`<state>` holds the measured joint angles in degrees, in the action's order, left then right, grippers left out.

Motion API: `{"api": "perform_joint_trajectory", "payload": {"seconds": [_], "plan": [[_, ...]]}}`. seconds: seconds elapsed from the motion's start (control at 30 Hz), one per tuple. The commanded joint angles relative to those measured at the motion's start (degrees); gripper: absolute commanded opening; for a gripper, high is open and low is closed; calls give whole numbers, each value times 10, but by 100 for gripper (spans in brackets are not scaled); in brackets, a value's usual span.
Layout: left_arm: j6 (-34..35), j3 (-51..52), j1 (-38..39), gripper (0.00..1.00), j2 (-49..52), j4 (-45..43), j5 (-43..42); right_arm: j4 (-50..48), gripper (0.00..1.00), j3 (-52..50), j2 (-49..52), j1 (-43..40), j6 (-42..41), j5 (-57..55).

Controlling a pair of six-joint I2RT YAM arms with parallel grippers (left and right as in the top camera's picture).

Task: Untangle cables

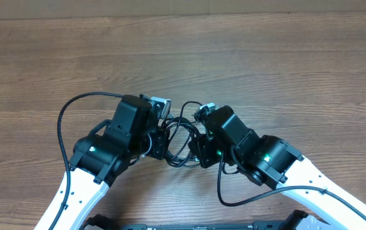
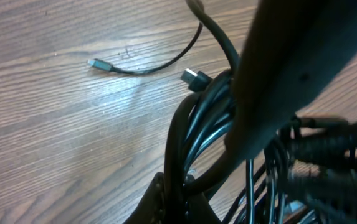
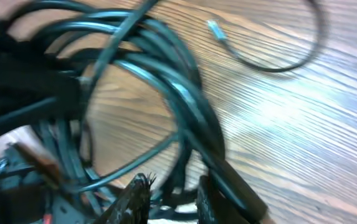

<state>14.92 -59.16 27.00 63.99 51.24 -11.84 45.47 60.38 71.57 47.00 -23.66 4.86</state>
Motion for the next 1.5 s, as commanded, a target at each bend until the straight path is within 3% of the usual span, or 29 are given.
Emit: {"api": "perform_joint_trajectory", "payload": {"seconds": [0.0, 0.17, 0.27, 0.53, 0.57, 0.67, 0.87, 0.97, 1.13, 1.27, 1.37, 1.47], "plan": [[3, -4, -1, 4, -6, -3, -16, 0, 25, -2, 2, 1, -19, -42], [3, -4, -1, 4, -6, -3, -17, -3, 31, -2, 2, 1, -19, -43], [4, -4, -1, 4, -6, -5, -21, -8, 27, -2, 2, 1, -19, -10], [3, -4, -1, 4, -6, -34, -93, -18, 26, -3, 19, 1, -19, 15], [3, -4, -1, 4, -6, -34, -95, -18, 24, -3, 21, 1, -19, 15], [3, -4, -1, 4, -6, -30, -91, -20, 4, -3, 23, 1, -19, 12], [3, -4, -1, 4, -6, -15, -5, -11, 4, 18, 0, -1, -19, 12], [51, -4, -1, 4, -6, -12, 54, 0, 4, 29, -28, -2, -19, 13], [245, -4, -10, 4, -6, 4, 189, 36, 4, 30, -89, -2, -22, 9], [339, -4, -42, 4, -6, 4, 191, 76, 4, 30, -110, -2, -75, -42], [343, -4, -65, 4, -6, -7, 144, 73, 4, 30, -111, -2, -80, -47], [256, -4, -68, 4, -6, -28, 93, 48, 4, 30, -109, -1, -49, -26]]}}
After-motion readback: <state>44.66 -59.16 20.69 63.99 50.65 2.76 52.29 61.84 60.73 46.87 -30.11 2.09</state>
